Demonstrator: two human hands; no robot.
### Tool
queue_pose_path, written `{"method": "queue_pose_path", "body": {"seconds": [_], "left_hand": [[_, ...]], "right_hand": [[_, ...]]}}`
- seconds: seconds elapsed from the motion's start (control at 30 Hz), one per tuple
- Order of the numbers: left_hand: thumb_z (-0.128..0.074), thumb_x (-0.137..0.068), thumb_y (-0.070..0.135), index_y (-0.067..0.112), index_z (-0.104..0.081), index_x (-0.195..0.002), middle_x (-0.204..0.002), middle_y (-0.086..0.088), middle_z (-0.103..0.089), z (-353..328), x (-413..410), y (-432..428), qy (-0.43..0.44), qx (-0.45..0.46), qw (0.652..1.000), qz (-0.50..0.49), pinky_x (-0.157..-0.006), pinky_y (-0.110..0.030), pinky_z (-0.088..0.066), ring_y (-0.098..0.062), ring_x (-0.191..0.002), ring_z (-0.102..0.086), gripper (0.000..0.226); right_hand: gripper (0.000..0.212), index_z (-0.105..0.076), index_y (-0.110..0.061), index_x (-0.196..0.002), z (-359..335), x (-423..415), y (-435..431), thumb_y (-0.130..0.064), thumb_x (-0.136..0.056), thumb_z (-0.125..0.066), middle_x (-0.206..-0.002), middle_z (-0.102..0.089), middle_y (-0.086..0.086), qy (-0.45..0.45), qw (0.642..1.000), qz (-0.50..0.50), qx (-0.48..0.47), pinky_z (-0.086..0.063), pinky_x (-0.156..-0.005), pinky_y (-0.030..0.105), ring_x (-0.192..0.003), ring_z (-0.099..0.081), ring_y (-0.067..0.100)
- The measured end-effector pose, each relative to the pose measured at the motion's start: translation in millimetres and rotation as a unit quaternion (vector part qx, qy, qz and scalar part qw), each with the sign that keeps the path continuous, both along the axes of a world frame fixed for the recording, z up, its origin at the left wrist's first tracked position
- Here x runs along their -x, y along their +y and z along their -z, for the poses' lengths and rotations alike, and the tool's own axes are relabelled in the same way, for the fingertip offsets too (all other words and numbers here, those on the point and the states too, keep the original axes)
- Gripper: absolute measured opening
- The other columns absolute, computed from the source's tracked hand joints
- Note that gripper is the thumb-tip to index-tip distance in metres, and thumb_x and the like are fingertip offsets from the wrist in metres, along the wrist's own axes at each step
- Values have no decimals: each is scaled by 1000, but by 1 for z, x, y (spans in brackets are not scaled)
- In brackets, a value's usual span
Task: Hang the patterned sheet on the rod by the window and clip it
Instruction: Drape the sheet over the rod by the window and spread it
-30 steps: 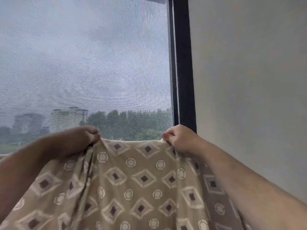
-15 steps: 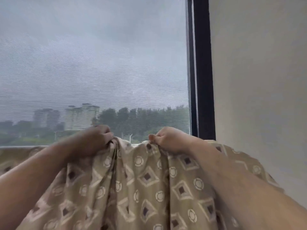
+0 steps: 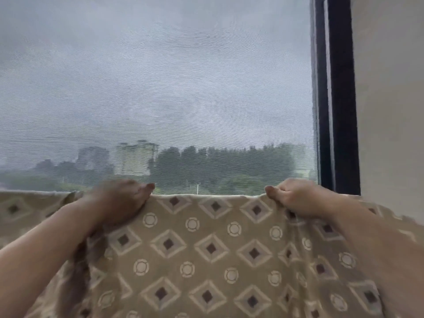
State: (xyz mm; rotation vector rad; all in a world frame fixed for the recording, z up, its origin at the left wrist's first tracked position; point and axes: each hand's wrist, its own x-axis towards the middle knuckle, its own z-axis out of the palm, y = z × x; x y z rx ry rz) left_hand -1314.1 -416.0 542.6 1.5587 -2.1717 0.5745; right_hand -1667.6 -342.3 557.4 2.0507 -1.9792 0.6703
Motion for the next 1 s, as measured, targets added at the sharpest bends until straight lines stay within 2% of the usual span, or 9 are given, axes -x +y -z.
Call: {"method": "queue_pose_path", "body": {"seconds": [0.13, 0.23, 0.3, 0.4, 0.5, 0.57, 0.67, 0.9, 1.0], "left_hand": [[-27, -101, 53, 13, -62, -81, -119, -7, -65, -17, 3, -25, 82, -143, 982, 89, -102, -34, -40, -22, -111, -59, 57], [-33, -100, 52, 13, -60, -79, -100, -5, -67, -28, -4, -29, 80, -176, 966, 175, -84, -28, -42, -21, -101, -61, 52], [-46, -98, 44, 17, -57, -74, -85, 2, -64, -20, -27, -32, 115, -85, 961, 237, -70, -27, -39, -19, -87, -60, 38], [-58, -86, 37, 23, -50, -70, -73, 13, -48, 39, -73, -20, 275, 236, 903, 231, -66, -27, -33, -9, -75, -45, 23], [-61, -75, 52, 22, -42, -64, -59, 9, -46, 115, -90, 12, 375, 223, 884, 172, -51, -26, -32, -13, -58, -48, 38], [-54, -77, 71, 23, -54, -83, -73, 4, -61, 146, -85, 12, 352, 86, 928, 86, -61, -34, -42, -27, -77, -65, 49], [-41, -74, 82, 24, -52, -116, -113, -2, -68, 168, -82, -5, 263, -51, 963, -9, -84, -35, -47, -27, -109, -63, 73], [-41, -97, 44, 16, -66, -108, -103, -3, -72, 202, -75, -26, 90, -47, 995, 16, -78, -30, -50, -23, -98, -68, 39], [-33, -101, 44, 16, -63, -113, -109, -5, -69, 196, -77, -20, 60, -57, 996, 44, -81, -33, -49, -26, -103, -65, 42]], "right_hand": [[28, -55, -28, -83, 8, -108, -12, -50, -97, -46, -82, -57, -13, 38, 988, -140, 56, -42, -70, 29, -78, -54, 5], [23, -60, -34, -79, 16, -166, -42, -51, -93, -53, -71, -57, -13, 69, 984, -141, 82, -42, -69, 32, -71, -52, 8], [31, -59, -44, -64, 17, -174, -51, -52, -93, -53, -58, -56, -19, 24, 989, -128, 66, -46, -68, 34, -60, -48, 1], [46, -59, -49, -51, 15, -181, -52, -44, -96, -55, -46, -53, -23, -36, 990, -130, 29, -47, -65, 32, -45, -46, -4], [46, -64, -47, -52, 12, -192, -53, -40, -97, -55, -49, -60, -16, -57, 991, -122, 14, -47, -64, 26, -46, -54, -4], [39, -70, -39, -59, 11, -196, -56, -41, -96, -57, -56, -65, -9, -75, 991, -107, 19, -50, -65, 28, -53, -59, 2], [43, -70, -36, -56, 13, -204, -58, -43, -96, -56, -51, -61, -10, -97, 991, -88, 14, -46, -61, 25, -50, -58, 4], [44, -68, -19, -61, 12, -210, -54, -44, -95, -57, -54, -59, -4, -123, 991, -55, 13, -47, -60, 30, -51, -56, 9], [46, -65, -11, -68, 12, -205, -54, -46, -95, -56, -59, -56, 5, -128, 991, -47, 8, -47, -60, 30, -55, -54, 15]]}}
